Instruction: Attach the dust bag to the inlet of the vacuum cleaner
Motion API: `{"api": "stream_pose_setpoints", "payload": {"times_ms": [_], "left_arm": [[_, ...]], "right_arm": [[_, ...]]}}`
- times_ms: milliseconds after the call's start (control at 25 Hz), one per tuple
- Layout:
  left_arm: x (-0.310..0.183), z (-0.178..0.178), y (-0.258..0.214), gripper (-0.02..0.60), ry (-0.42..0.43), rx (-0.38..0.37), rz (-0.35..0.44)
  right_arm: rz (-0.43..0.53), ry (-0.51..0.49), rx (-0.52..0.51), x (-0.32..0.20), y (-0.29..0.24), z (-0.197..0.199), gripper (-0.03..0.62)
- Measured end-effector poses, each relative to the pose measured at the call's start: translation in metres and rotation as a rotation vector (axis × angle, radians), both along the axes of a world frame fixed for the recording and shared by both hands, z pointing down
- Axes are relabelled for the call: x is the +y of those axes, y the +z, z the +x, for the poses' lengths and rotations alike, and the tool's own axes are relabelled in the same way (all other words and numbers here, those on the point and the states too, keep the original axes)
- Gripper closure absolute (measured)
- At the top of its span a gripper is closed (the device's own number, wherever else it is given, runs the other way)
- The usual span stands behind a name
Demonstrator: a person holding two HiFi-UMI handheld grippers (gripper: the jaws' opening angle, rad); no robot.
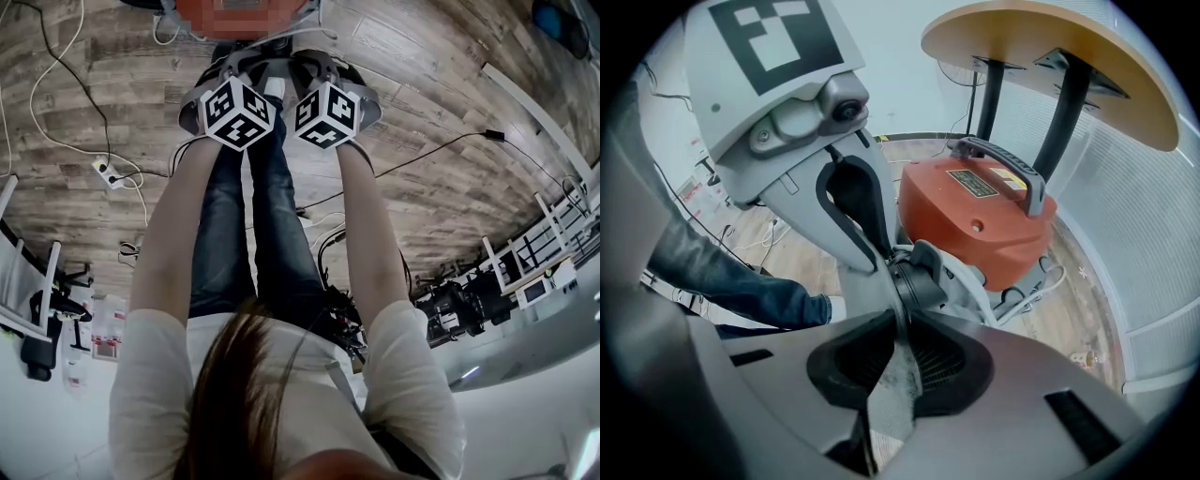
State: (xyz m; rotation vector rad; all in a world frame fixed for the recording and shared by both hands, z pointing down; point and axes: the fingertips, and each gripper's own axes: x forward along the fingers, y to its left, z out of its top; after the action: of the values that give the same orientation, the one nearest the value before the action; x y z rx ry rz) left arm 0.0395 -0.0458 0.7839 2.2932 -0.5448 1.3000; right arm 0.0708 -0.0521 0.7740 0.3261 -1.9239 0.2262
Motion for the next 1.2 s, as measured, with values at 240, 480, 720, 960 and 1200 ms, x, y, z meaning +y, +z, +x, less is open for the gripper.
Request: {"api": "stream_pose_setpoints", "payload": {"times_ms": [240,480,720,960,1200], "left_arm": [[0.0,0.001,0.002,0.523,0.006,0.015,-0.012],[0.004,-0.001,-0.001,0.495,-0.019,0.058,-0.067],[0.004,0.0,-0.006,0.463,-0.083,0.089,-0.065],[0.0,0.003,-0.012,0.454,-0.081,0.097,-0.029],[0.002,0.002,-0.019,0.454,-0.101,0.108,-0.018]], "right_arm": [[-0.012,0.01,-0.001,0.0,0.002,0.001,0.537],[-0.071,0.118,-0.039,-0.001,-0.001,0.004,0.497],[-0.084,0.116,-0.046,0.004,-0.003,-0.002,0.432],[-0.076,0.117,-0.052,0.005,-0.007,-0.007,0.416],[-0.062,0.126,-0.05,0.008,-0.012,-0.006,0.419]]}}
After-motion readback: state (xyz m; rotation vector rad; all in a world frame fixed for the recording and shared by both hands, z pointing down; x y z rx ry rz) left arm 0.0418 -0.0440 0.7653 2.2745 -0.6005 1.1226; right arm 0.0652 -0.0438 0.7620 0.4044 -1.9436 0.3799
